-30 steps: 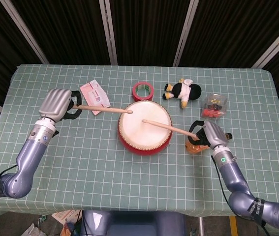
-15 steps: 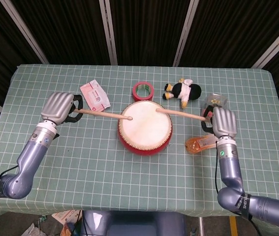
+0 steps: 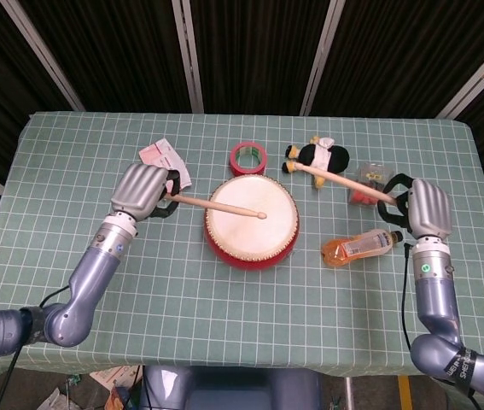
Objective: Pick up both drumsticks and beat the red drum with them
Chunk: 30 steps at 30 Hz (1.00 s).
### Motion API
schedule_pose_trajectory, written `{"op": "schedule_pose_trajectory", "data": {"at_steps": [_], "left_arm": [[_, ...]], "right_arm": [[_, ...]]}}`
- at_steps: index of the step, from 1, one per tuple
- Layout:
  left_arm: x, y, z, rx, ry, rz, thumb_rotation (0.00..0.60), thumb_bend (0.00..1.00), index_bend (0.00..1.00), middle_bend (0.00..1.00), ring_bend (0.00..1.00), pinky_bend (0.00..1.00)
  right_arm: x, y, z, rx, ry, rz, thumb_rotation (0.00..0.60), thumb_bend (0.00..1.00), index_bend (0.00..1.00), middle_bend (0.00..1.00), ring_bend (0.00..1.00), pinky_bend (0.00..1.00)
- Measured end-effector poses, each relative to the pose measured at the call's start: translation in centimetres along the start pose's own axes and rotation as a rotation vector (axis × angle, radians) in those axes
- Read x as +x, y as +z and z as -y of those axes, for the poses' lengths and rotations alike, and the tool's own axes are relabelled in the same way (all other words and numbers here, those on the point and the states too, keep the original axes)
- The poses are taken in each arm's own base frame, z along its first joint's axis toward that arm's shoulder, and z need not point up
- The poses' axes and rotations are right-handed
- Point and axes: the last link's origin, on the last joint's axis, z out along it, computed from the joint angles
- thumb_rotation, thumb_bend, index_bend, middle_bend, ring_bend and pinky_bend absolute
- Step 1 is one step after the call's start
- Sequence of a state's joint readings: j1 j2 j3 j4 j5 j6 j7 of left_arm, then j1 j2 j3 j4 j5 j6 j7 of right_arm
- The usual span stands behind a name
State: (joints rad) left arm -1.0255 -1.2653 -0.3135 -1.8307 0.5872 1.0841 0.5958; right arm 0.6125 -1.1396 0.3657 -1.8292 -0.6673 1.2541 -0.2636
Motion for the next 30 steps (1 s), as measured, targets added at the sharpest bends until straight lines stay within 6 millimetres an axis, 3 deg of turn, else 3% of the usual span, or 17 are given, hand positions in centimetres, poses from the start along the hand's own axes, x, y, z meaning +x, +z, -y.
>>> {"op": "schedule_pose_trajectory", "data": {"at_steps": [8,15,19,23,30], "left_arm": [[-2.6,1.7,-0.7,0.08,0.183,0.083,0.6,0.58,0.79,1.0,1.0,1.0],[-4.5,2.3,0.1,0.279,0.507,0.332,0.6,0.58,0.8,1.0,1.0,1.0],[-4.9,2.0,0.5,0.334,0.531,0.432,0.6,0.58,0.8,1.0,1.0,1.0],[-4.1,2.2,0.1,0.335,0.449,0.391,0.6,0.58,0.8,1.0,1.0,1.0],[0.6,3.0,-1.9,0.189,0.188,0.043,0.6,0.58,0.8,1.0,1.0,1.0]], "right_arm": [[0.9,0.3,-1.4,-0.015,0.014,-0.003,0.6,0.66,0.99,1.0,1.0,0.95],[1.4,0.4,-2.9,-0.044,0.02,-0.008,0.6,0.66,0.99,1.0,1.0,0.95],[1.4,0.3,-3.2,-0.043,0.018,-0.01,0.6,0.66,0.99,1.0,1.0,0.95],[1.4,0.1,-2.8,-0.027,0.02,-0.018,0.6,0.66,0.99,1.0,1.0,0.95],[1.8,-0.3,-1.1,0.043,0.061,-0.006,0.6,0.66,0.99,1.0,1.0,0.95]]}}
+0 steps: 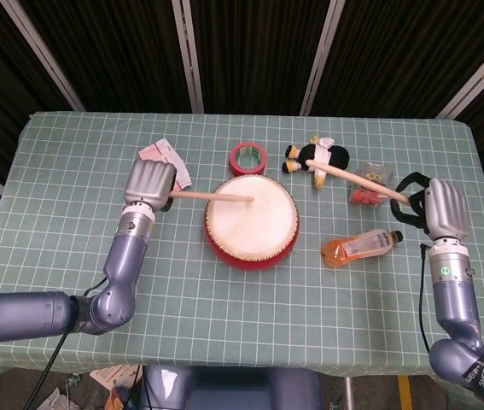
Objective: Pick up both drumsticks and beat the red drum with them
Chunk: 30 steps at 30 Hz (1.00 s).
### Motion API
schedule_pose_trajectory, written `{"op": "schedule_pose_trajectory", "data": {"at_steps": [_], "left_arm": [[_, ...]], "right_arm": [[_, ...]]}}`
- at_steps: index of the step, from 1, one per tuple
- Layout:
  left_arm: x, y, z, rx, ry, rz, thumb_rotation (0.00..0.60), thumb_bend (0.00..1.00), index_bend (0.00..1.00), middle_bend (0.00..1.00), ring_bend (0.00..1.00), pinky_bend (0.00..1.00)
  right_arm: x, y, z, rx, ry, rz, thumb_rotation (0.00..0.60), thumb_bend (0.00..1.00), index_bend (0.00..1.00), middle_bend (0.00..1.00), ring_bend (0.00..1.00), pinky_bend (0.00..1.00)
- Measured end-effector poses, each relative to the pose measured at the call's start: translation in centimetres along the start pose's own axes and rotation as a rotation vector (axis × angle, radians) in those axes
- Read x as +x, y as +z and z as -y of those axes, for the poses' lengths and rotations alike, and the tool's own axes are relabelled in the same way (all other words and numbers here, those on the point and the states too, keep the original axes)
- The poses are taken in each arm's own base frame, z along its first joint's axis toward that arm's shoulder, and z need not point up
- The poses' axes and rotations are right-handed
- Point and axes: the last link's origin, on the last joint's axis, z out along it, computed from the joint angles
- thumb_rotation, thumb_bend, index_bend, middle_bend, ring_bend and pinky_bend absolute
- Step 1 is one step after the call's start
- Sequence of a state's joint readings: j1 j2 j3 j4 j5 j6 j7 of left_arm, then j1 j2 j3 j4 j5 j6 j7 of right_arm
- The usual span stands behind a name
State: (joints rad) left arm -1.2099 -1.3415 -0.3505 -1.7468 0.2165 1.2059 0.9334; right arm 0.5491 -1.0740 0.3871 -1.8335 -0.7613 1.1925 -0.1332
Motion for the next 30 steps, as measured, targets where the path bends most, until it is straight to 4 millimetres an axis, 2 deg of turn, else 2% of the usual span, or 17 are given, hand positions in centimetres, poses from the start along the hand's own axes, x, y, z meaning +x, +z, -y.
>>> {"op": "schedule_pose_trajectory", "data": {"at_steps": [3,7,15,21,25,30], "left_arm": [[1.7,-0.5,0.0,-0.068,-0.102,-0.108,0.6,0.58,0.8,1.0,1.0,1.0],[2.9,-0.9,1.0,-0.087,-0.137,-0.152,0.6,0.58,0.8,1.0,1.0,1.0],[3.3,-0.8,2.9,-0.058,-0.155,-0.139,0.6,0.58,0.8,1.0,1.0,1.0],[3.4,-0.7,3.6,-0.051,-0.152,-0.141,0.6,0.58,0.8,1.0,1.0,1.0],[3.1,-0.7,4.0,-0.043,-0.133,-0.127,0.6,0.58,0.8,1.0,1.0,1.0],[2.5,-0.6,4.6,-0.042,-0.117,-0.103,0.6,0.58,0.8,1.0,1.0,1.0]], "right_arm": [[0.0,0.0,0.9,0.057,0.024,0.035,0.6,0.66,0.99,1.0,1.0,0.95],[-0.2,0.0,1.9,0.132,-0.017,0.094,0.6,0.66,0.99,1.0,1.0,0.95],[-1.1,0.1,3.5,0.207,-0.073,0.152,0.6,0.66,0.99,1.0,1.0,0.95],[-3.8,0.1,4.4,0.242,-0.163,0.189,0.6,0.66,0.99,1.0,1.0,0.95],[-5.6,0.3,4.4,0.255,-0.319,0.199,0.6,0.66,1.0,1.0,1.0,0.95],[-7.7,0.6,4.3,0.259,-0.661,0.165,0.6,0.66,1.0,1.0,1.0,0.95]]}}
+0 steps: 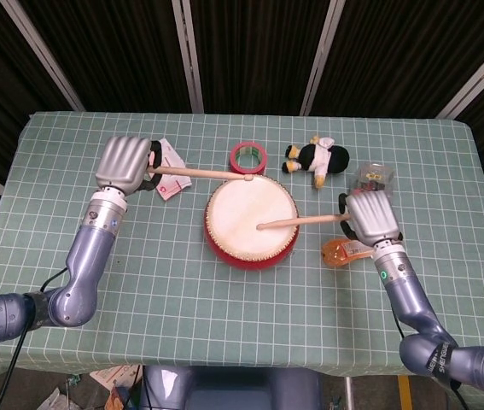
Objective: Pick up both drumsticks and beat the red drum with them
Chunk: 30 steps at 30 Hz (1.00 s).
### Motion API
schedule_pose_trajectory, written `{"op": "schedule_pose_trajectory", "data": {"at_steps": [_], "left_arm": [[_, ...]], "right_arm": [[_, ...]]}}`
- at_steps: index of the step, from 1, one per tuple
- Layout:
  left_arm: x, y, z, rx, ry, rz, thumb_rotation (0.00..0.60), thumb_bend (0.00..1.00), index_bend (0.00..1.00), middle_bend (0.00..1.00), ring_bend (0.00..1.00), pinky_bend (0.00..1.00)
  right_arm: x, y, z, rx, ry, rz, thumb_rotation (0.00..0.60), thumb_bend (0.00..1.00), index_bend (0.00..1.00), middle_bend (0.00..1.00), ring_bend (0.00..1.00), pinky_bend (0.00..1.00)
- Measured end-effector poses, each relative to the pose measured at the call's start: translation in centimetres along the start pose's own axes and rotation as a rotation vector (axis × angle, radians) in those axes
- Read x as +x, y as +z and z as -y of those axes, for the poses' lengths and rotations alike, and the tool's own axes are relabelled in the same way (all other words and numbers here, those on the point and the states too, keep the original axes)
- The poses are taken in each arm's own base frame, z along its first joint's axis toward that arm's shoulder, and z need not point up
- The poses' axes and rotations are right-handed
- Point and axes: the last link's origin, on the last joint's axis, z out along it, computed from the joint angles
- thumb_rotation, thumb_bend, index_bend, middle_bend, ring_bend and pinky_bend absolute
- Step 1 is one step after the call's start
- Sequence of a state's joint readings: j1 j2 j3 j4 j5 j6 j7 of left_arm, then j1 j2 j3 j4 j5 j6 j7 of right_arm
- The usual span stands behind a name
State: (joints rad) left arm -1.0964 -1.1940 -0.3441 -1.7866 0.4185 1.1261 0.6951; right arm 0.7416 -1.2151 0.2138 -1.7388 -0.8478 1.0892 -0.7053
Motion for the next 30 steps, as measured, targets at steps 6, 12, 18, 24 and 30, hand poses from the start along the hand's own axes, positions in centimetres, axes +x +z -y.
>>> {"op": "schedule_pose_trajectory", "data": {"at_steps": [6,12,18,24,30], "left_arm": [[-0.1,-0.1,0.5,0.0,-0.005,0.004,0.6,0.58,0.8,1.0,1.0,1.0],[-0.1,-0.6,-0.1,-0.02,-0.019,0.009,0.6,0.58,0.8,1.0,1.0,1.0],[0.0,-0.9,-1.8,-0.041,-0.057,0.012,0.6,0.58,0.8,1.0,1.0,1.0],[-0.3,-0.9,-3.5,-0.054,-0.099,-0.019,0.6,0.58,0.8,1.0,1.0,1.0],[-1.2,-0.7,-5.9,-0.074,-0.078,-0.028,0.6,0.58,0.79,1.0,1.0,1.0]], "right_arm": [[-0.5,0.6,0.6,-0.082,-0.3,-0.004,0.6,0.66,1.0,1.0,1.0,0.95],[0.8,0.5,-0.3,-0.17,-0.214,-0.038,0.6,0.66,1.0,1.0,1.0,0.95],[2.3,-0.7,-2.1,-0.244,0.175,-0.083,0.6,0.66,1.0,1.0,1.0,0.95],[3.1,-2.6,-4.6,-0.302,0.329,-0.107,0.6,0.66,1.0,1.0,1.0,0.95],[3.2,-2.9,-5.5,-0.302,0.327,-0.112,0.6,0.66,1.0,1.0,1.0,0.95]]}}
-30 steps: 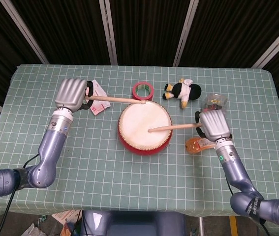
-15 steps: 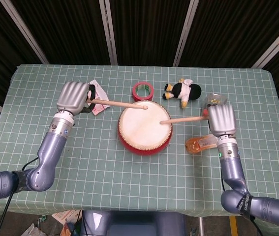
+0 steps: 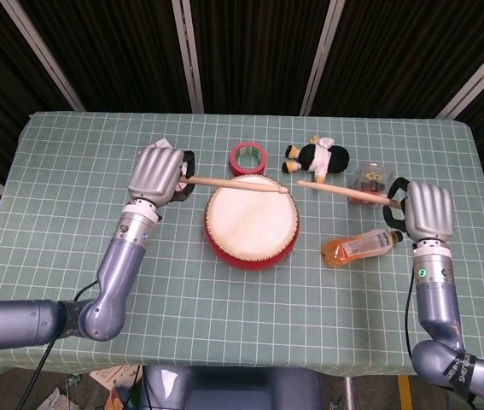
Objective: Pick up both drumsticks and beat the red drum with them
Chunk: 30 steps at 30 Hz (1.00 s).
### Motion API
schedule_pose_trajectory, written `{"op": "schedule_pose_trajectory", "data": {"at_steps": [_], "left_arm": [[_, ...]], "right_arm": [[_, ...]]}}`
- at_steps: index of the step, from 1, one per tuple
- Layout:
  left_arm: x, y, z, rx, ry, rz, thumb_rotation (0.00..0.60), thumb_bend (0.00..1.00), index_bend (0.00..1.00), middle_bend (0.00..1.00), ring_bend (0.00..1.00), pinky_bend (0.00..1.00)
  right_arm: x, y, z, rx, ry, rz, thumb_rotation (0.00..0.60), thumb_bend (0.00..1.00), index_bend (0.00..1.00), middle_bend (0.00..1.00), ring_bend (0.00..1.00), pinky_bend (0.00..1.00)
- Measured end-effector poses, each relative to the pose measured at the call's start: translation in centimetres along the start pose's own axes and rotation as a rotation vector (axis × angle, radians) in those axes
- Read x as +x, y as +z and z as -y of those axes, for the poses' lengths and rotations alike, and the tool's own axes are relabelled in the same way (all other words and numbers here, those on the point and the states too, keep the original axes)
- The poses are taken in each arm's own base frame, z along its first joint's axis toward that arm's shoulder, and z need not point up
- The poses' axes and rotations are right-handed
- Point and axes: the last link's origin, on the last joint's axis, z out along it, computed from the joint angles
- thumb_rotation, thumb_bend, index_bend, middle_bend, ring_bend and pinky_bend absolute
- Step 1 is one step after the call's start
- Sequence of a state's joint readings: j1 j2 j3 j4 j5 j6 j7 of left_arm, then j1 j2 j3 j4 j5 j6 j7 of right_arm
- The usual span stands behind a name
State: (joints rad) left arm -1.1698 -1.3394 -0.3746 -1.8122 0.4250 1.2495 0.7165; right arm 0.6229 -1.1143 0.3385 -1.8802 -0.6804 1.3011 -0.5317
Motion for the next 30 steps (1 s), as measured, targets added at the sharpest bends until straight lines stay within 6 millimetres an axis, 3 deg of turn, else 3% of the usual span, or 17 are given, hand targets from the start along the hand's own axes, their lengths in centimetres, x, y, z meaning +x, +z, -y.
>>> {"op": "schedule_pose_trajectory", "data": {"at_steps": [8,13,18,23,30], "left_arm": [[-4.5,1.3,-0.9,0.05,0.204,0.092,0.6,0.59,0.8,1.0,1.0,1.0],[-8.4,1.3,0.5,0.136,0.453,0.231,0.6,0.59,0.8,1.0,1.0,1.0],[-10.1,0.9,2.2,0.241,0.594,0.397,0.6,0.58,0.8,1.0,1.0,1.0],[-9.4,1.1,2.7,0.261,0.538,0.399,0.6,0.58,0.8,1.0,1.0,1.0],[-4.1,2.2,1.2,0.135,0.196,0.092,0.6,0.58,0.8,1.0,1.0,1.0]], "right_arm": [[0.1,0.4,-1.4,-0.016,-0.004,0.005,0.6,0.66,1.0,1.0,1.0,0.95],[0.0,0.5,-2.3,-0.029,-0.016,0.013,0.6,0.66,1.0,1.0,1.0,0.95],[-0.2,0.4,-2.8,-0.039,-0.02,0.013,0.6,0.66,1.0,1.0,1.0,0.95],[-0.1,0.3,-2.3,-0.026,-0.01,-0.01,0.6,0.66,1.0,1.0,1.0,0.95],[0.6,0.2,-1.5,-0.002,0.05,-0.05,0.6,0.66,1.0,1.0,1.0,0.95]]}}
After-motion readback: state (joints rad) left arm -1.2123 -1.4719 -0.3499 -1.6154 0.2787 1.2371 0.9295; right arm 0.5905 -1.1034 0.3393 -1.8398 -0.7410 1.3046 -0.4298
